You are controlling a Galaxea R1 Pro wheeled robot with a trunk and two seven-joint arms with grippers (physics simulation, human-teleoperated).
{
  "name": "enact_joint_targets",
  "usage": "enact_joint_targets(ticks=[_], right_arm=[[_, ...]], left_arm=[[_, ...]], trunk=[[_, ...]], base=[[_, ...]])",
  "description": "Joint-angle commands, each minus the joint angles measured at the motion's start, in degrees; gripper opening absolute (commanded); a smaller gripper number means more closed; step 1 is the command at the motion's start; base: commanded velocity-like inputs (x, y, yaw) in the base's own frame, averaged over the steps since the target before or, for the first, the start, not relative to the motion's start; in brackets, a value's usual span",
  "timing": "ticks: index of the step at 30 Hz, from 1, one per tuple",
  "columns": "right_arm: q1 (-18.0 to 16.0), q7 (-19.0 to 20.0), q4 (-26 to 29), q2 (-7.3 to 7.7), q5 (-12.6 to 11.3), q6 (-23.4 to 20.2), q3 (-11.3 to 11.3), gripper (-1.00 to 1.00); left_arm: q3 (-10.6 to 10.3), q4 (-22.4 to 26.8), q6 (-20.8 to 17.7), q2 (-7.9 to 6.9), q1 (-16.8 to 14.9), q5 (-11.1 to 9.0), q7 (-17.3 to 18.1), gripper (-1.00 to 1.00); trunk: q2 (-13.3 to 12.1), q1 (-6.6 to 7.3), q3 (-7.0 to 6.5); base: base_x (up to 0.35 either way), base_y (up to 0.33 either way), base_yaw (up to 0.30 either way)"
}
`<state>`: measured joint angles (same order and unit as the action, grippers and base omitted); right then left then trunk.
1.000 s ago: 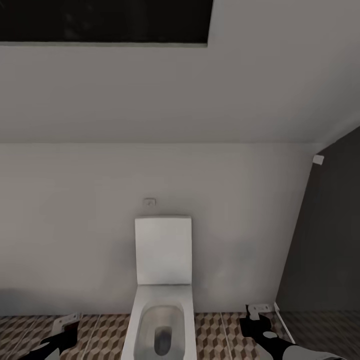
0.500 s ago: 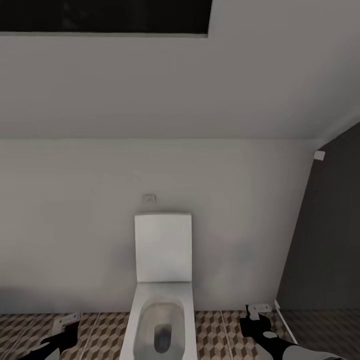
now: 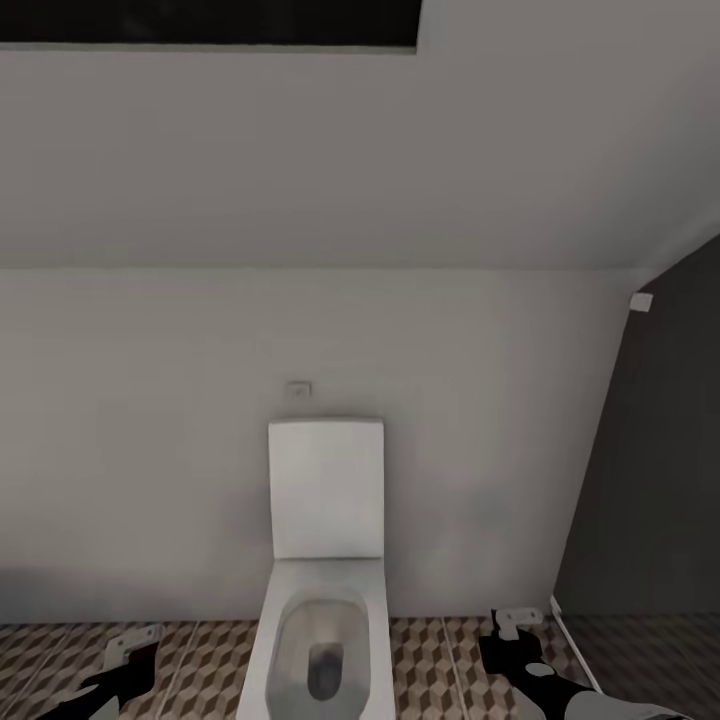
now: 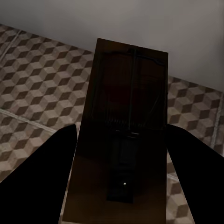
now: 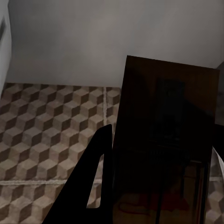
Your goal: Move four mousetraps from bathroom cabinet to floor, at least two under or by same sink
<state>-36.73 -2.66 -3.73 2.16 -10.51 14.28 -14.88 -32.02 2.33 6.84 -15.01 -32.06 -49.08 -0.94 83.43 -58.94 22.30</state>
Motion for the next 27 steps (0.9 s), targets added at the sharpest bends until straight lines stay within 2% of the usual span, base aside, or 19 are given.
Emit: enact_joint_targets(ticks=[1, 27], right_arm=[[-0.1, 0.1, -0.2, -0.03, -0.6, 0.4, -0.5, -1.00], [0.0, 0.1, -0.2, -0.47, -0.6, 0.4, -0.5, -1.00]], left_arm=[[-0.5, 0.0, 0.1, -0.02, 0.0, -0.4, -0.1, -1.00], [-0.4, 0.0, 0.1, -0.02, 0.0, -0.4, -0.2, -1.00]], trunk=[[0.5, -0.22, 0.25], [10.9, -5.94, 4.92]], base=[[0.000, 0.000, 0.000], [0.000, 0.000, 0.000]])
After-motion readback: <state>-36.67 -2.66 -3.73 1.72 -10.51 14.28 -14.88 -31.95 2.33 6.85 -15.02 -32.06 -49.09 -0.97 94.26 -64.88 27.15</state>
